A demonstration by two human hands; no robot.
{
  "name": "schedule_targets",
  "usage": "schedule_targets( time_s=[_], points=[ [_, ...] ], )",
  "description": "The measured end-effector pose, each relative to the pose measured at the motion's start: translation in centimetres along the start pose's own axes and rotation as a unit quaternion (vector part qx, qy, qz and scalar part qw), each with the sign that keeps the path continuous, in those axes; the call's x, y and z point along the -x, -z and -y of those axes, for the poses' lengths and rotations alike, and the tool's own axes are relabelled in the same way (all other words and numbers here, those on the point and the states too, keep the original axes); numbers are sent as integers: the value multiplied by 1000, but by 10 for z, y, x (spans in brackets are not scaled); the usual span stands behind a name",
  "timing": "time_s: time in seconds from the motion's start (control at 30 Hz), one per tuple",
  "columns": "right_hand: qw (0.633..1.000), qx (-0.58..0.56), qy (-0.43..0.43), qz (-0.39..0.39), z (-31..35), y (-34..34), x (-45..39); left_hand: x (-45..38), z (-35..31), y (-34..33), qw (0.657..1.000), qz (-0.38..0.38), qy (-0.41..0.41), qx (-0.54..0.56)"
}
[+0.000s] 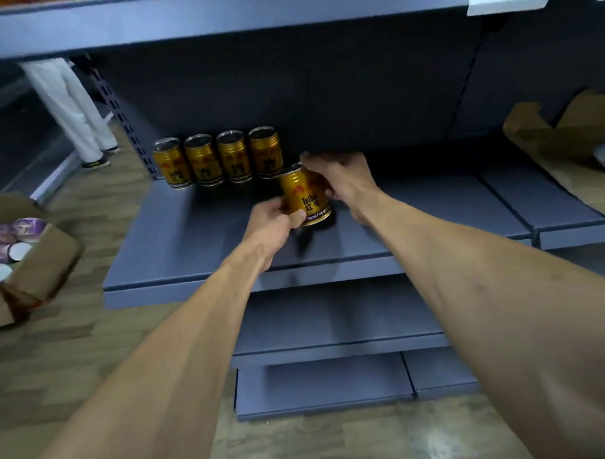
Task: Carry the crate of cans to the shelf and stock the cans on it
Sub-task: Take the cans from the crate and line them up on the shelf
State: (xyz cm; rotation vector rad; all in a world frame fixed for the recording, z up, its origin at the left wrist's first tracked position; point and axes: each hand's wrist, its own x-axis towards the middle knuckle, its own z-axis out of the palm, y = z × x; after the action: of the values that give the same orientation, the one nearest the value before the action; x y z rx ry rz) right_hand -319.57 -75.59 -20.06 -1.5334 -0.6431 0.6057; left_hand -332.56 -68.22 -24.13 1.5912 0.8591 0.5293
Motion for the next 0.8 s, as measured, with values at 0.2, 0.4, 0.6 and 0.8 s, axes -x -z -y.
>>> schedule_targets(
  time_s=[0.2, 0.4, 0.6, 0.8],
  points=[
    [995, -13, 21, -94, -10, -15, -33, -31, -22, -13, 982, -63, -46, -174],
    [984, -26, 78, -155, -30, -16, -56, -69, -25, -37, 939, -196, -65, -276],
    [979, 58, 138, -137, -43, -30, -103, -102, -13, -22, 905, -291, -34, -308],
    [982, 88, 135, -103, -47, -31, -127, -131, -12, -11, 902, -320, 8, -290]
  ],
)
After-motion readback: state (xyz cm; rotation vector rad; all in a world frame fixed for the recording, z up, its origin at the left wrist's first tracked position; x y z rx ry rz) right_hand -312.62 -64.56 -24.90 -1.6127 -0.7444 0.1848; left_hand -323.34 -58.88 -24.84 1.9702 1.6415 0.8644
